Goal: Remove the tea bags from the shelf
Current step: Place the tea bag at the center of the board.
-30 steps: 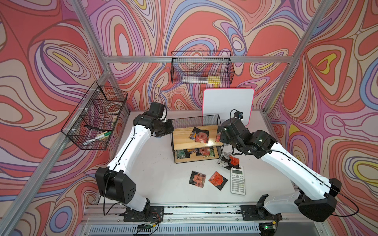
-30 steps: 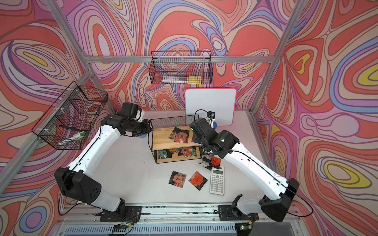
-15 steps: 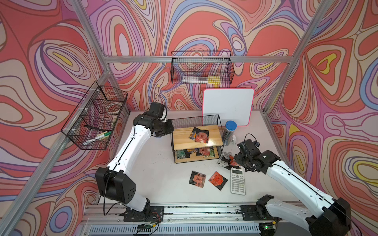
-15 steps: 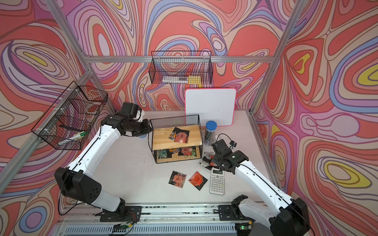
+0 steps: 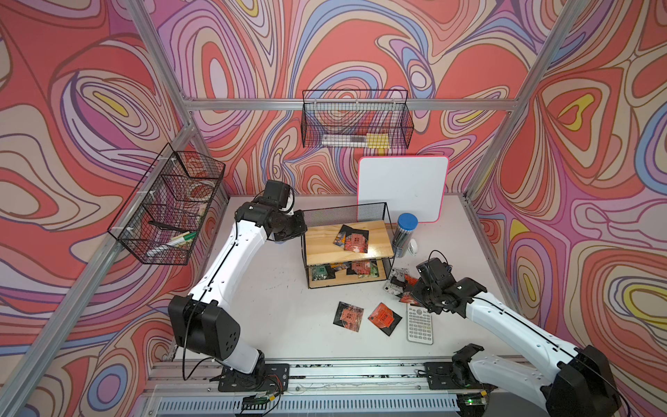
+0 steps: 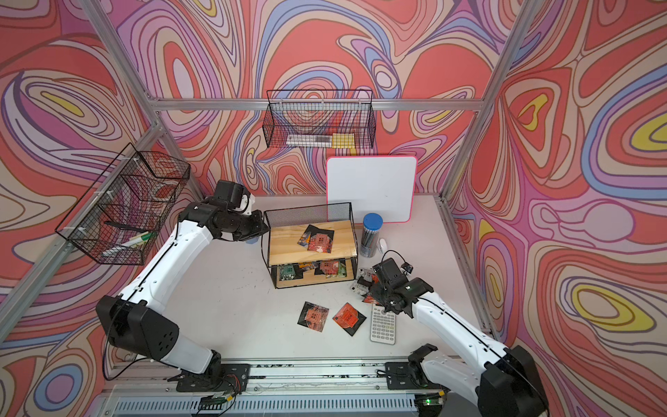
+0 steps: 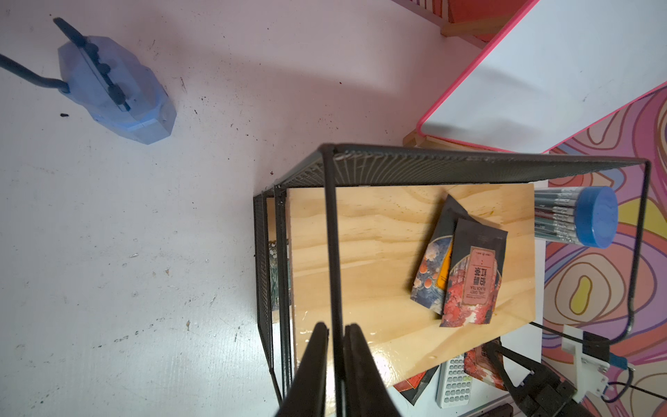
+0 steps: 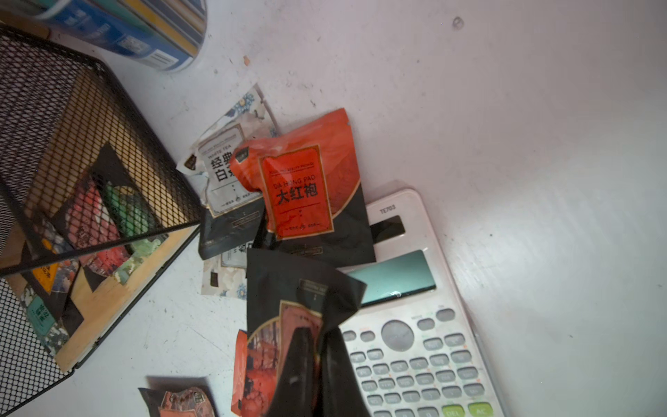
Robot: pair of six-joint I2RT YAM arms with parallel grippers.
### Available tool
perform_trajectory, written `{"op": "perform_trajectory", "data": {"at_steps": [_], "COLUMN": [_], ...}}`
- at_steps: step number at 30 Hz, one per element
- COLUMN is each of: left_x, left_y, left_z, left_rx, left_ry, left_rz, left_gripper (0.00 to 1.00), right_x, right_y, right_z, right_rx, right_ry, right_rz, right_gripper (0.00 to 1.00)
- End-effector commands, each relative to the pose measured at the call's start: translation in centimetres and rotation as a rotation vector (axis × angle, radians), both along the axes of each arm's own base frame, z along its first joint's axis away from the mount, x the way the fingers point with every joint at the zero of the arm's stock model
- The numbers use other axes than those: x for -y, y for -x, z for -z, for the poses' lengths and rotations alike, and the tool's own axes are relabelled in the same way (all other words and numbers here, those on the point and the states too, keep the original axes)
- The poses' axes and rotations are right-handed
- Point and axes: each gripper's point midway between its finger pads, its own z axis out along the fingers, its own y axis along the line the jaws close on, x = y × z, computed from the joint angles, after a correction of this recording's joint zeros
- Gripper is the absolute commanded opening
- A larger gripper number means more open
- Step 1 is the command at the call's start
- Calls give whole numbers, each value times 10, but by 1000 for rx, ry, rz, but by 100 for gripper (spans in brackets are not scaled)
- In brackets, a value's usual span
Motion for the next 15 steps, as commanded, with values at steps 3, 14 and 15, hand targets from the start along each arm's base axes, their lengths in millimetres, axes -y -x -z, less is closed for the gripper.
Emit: {"op": "perform_trajectory", "data": {"at_steps": [3, 14, 15], "left_x": [-5, -4, -4], "left_y": [4, 2, 2], "left_z": [5, 6, 6], "left_rx": [-16, -19, -19], "left_ry": [-21, -18, -17], "left_rz": [-7, -1, -1], "left_gripper": [15, 15, 15], "right_x": [-5, -2, -3], "right_y": [-6, -5, -5], "right_z": [6, 21, 21], "right_rx": [-10, -51, -54], "right_ry": [-2, 42, 40], "right_rz": [-16, -42, -43], "right_gripper": [0, 23, 24]}}
